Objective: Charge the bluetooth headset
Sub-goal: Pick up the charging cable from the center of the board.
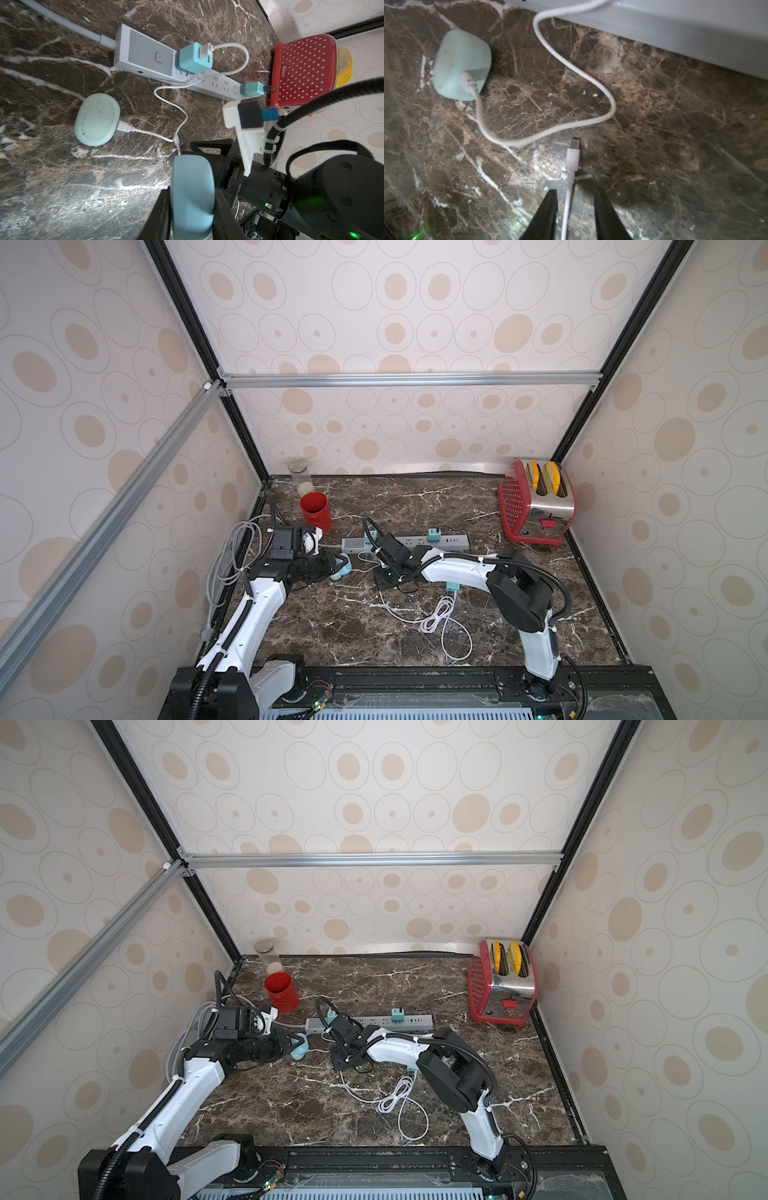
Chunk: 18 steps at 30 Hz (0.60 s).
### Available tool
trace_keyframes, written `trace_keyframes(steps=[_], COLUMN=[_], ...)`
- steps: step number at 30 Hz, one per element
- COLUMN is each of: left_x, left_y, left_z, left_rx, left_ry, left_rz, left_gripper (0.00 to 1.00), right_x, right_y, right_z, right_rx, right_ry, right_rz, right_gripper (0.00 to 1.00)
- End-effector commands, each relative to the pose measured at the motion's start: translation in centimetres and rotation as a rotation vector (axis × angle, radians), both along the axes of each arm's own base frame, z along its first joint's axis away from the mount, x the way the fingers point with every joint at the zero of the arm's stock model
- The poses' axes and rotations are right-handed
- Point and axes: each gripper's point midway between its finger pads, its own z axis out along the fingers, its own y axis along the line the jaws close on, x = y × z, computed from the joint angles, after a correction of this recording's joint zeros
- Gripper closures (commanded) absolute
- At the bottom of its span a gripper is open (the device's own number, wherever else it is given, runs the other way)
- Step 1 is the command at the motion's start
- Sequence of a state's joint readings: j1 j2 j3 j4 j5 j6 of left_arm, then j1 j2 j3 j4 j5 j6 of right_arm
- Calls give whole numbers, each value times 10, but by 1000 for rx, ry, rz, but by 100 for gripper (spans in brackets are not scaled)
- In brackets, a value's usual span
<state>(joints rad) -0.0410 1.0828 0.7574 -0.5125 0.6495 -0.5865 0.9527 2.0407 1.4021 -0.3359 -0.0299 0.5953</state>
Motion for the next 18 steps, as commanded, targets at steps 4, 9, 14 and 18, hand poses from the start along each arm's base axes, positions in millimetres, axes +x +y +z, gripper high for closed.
trace_keyframes(steps=[4,9,14,18], left_x=[0,0,0,0], left_y=[1,1,3,6], left_z=[9,9,9,9], left_rx=[-9,-7,1,14], left_ry=[-35,-36,-37,-37], left_rz=[-5,-4,-5,1], left_gripper=[81,81,81,81], right_x=[-4,-8,-10,-7], right_y=[1,3,7,-2], right_z=[-8,-13,-20,-28], right_rx=[-61,-85,-141,-202], right_ry=[6,4,-25,-31], right_rz=[-14,-6,11,-9], right_gripper=[70,72,74,82])
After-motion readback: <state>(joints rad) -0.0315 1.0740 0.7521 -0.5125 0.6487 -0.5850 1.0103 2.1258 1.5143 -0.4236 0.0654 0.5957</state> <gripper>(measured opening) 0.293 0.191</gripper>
